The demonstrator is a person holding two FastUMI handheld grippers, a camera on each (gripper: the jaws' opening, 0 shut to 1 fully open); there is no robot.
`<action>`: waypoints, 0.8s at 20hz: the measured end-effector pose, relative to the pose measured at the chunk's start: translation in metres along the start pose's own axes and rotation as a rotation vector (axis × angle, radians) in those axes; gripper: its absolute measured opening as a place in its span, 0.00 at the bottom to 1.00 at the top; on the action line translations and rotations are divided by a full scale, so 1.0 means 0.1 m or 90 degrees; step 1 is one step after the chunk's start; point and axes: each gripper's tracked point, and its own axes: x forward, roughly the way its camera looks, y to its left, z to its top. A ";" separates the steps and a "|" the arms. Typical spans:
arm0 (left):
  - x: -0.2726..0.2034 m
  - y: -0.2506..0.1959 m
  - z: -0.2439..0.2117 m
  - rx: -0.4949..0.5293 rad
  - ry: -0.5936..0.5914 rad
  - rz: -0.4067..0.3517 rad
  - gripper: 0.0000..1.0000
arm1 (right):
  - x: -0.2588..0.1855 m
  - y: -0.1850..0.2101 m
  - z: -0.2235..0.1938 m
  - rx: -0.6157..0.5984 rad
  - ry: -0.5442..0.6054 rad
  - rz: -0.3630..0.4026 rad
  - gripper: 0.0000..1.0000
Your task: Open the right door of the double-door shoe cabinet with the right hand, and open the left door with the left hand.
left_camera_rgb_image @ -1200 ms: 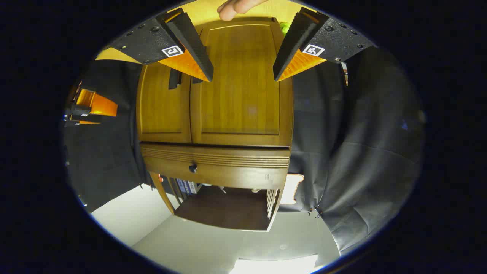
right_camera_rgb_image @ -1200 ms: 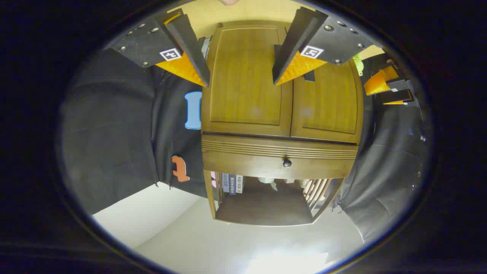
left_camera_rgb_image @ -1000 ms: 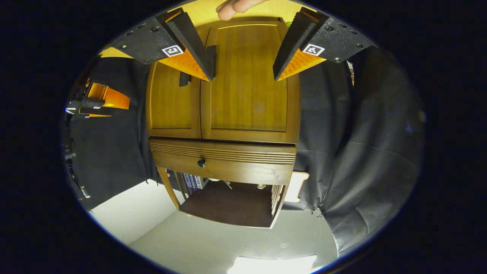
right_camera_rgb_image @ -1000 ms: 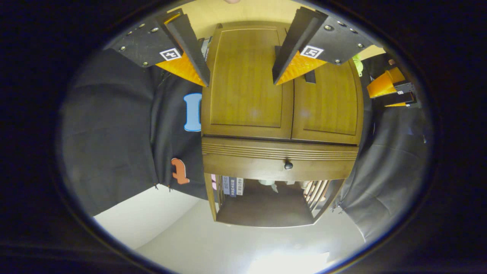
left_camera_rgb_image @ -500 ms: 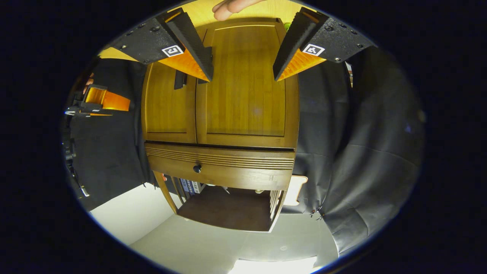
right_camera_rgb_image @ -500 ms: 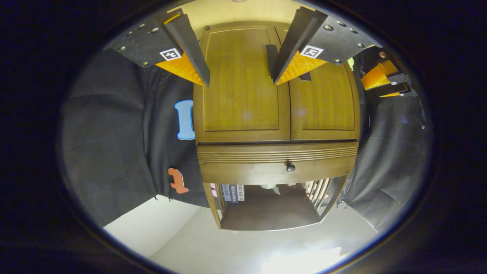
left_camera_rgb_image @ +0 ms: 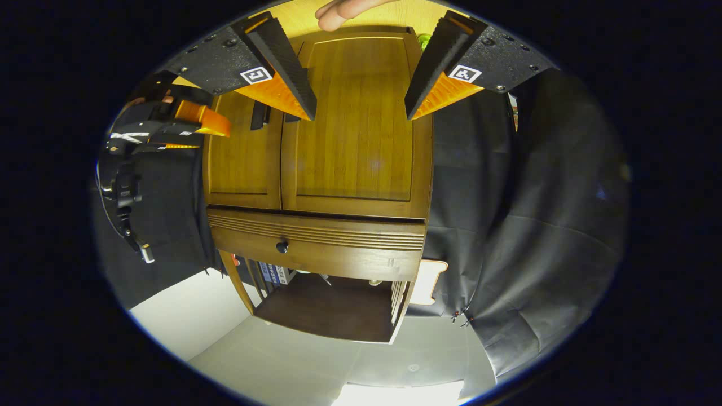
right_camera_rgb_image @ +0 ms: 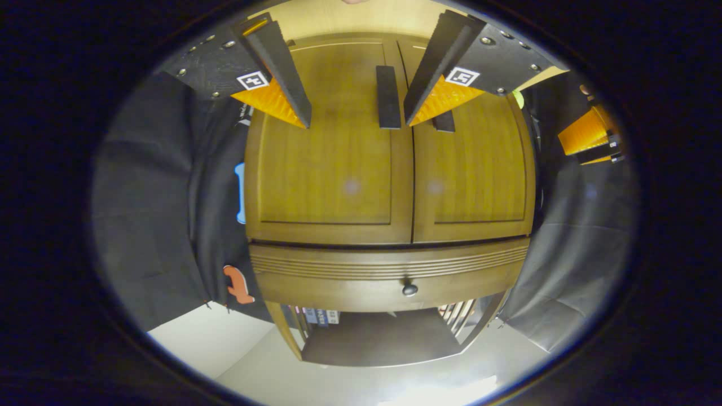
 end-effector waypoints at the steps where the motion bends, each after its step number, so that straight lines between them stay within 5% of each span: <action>1: 0.02 0.01 -0.01 -0.001 0.003 0.002 0.97 | 0.09 0.03 -0.07 -0.008 0.010 0.001 1.00; 9: 0.12 0.16 -0.08 -0.014 0.021 0.021 0.97 | 0.67 0.37 -0.71 0.017 0.085 0.057 0.98; 12: 0.13 0.15 -0.10 -0.015 0.023 0.016 0.97 | 0.77 0.34 -0.76 0.016 0.081 0.027 0.64; 15: 0.15 0.15 -0.10 -0.014 0.025 0.018 0.97 | 0.74 0.33 -0.72 0.020 0.057 0.070 0.31; 16: 0.15 0.15 -0.10 -0.013 0.025 0.018 0.98 | 0.73 0.33 -0.74 0.018 0.057 0.082 0.31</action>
